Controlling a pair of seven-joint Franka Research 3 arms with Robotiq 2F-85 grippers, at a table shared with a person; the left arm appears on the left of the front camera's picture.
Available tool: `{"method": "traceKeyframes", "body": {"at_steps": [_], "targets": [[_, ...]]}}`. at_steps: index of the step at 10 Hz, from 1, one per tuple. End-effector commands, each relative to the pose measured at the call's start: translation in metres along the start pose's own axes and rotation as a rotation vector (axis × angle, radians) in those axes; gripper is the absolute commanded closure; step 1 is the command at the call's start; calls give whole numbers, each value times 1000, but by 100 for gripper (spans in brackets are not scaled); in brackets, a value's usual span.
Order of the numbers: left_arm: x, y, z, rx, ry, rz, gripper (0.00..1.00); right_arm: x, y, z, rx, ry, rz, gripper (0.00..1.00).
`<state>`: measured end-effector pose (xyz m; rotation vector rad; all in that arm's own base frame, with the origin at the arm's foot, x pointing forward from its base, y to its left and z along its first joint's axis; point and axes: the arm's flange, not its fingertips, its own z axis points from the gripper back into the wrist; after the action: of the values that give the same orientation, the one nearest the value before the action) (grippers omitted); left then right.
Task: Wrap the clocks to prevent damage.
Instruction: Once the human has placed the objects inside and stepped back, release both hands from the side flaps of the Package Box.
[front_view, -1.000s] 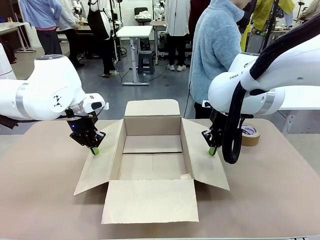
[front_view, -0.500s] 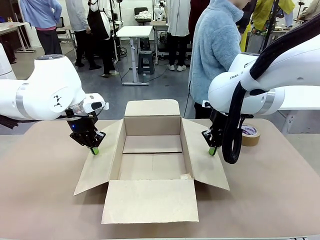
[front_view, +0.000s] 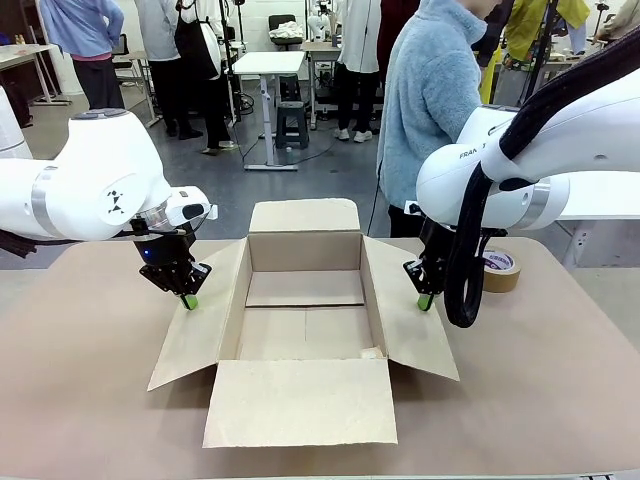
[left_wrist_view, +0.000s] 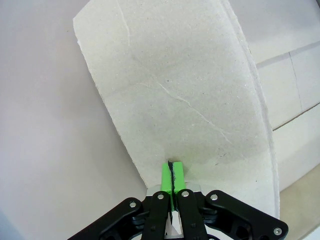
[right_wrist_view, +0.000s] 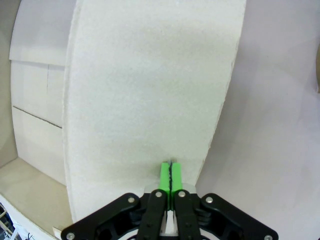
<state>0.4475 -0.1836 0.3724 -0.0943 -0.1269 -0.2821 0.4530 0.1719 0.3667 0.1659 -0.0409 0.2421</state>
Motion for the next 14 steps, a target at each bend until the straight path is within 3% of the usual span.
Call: {"method": "traceKeyframes", "body": {"at_steps": [1,14], "targets": [[-1,0,-1,12,4,9,99,-1,1,1,1,2,1,99],[-1,0,-1,12,4,9,99,-1,1,1,1,2,1,99]]}}
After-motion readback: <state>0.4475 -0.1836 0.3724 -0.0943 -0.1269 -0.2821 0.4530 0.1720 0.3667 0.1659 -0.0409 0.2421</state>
